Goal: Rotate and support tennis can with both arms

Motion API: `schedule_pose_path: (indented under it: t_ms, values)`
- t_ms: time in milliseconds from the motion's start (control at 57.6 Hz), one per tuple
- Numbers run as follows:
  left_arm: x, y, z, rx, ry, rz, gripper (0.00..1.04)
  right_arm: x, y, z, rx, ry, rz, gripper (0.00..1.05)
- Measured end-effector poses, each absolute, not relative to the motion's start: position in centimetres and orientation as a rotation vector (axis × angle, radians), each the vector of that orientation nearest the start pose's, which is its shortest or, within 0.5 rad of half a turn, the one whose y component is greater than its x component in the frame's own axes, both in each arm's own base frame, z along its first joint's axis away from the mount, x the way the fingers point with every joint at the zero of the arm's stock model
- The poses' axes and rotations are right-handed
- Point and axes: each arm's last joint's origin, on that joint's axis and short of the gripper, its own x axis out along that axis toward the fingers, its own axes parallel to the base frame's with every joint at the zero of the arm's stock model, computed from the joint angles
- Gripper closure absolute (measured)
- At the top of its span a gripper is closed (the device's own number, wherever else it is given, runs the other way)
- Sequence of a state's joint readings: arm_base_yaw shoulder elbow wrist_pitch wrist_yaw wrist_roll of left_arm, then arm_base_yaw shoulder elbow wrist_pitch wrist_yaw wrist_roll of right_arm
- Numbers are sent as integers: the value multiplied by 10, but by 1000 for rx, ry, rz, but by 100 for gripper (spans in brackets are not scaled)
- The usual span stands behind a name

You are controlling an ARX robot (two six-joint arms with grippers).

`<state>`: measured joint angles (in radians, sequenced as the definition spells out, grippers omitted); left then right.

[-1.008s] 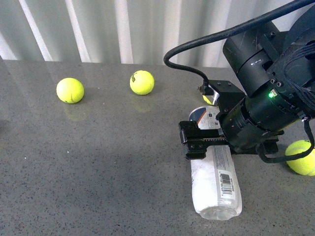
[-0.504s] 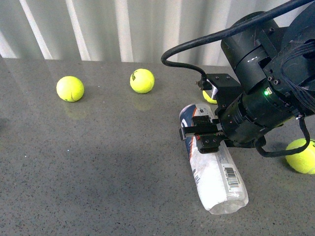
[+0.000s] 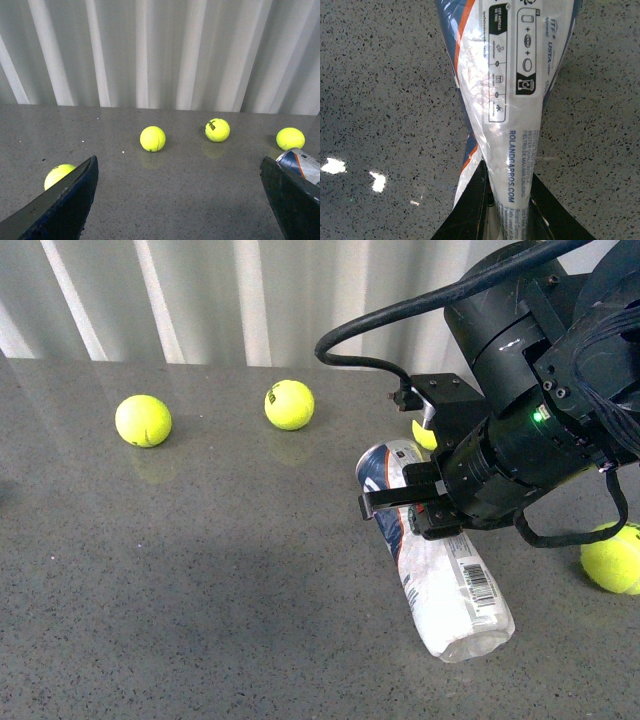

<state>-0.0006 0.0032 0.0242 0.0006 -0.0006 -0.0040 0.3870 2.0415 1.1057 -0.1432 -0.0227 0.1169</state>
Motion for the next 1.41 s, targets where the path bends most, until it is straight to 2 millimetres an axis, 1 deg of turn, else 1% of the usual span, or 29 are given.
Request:
schedule_pose_path:
  t_ms: [191,365,417,469,521,573,643,660,712,730,747,834,869,1025,1233,1320,1407]
  values:
    - [96,0,172,-4,-22,0,7,347,144,96,-151,1059,301,96]
    - [96,0,172,-4,-22,0,7,342,144,107,-328,917,281,99]
    - [96,0,172,-4,-22,0,7,339,145,114,-428,832,294,99]
    - [96,0,172,-4,-22,0,7,337,145,118,-485,772,300,99]
    - [96,0,172,-4,-22,0,7,334,145,124,-620,662,318,99]
    - [96,0,172,-4,-22,0,7,331,146,126,-706,587,337,99]
    - [96,0,172,-4,-22,0,7,326,145,127,-854,466,408,99]
    - [96,0,172,-4,-22,0,7,324,145,127,-906,441,437,99]
    - [96,0,172,-4,-22,0,7,320,145,125,-990,408,503,99]
    - [96,0,172,-4,-22,0,7,318,144,123,-1048,391,539,99]
    - [96,0,172,-4,-22,0,7,317,144,122,-1058,388,552,99]
    - [96,0,172,-4,-22,0,7,305,141,110,-1247,324,698,99]
    - [96,0,172,-4,-22,0,7,303,141,106,-1288,300,730,99]
    - [96,0,172,-4,-22,0,7,304,149,99,-1321,238,785,99]
    - [96,0,172,-4,-22,0,7,314,177,88,-1288,208,870,99]
    - [96,0,172,-4,-22,0,7,323,192,84,-1281,190,892,99]
    - [96,0,172,-4,-22,0,7,329,201,79,-1278,185,910,99]
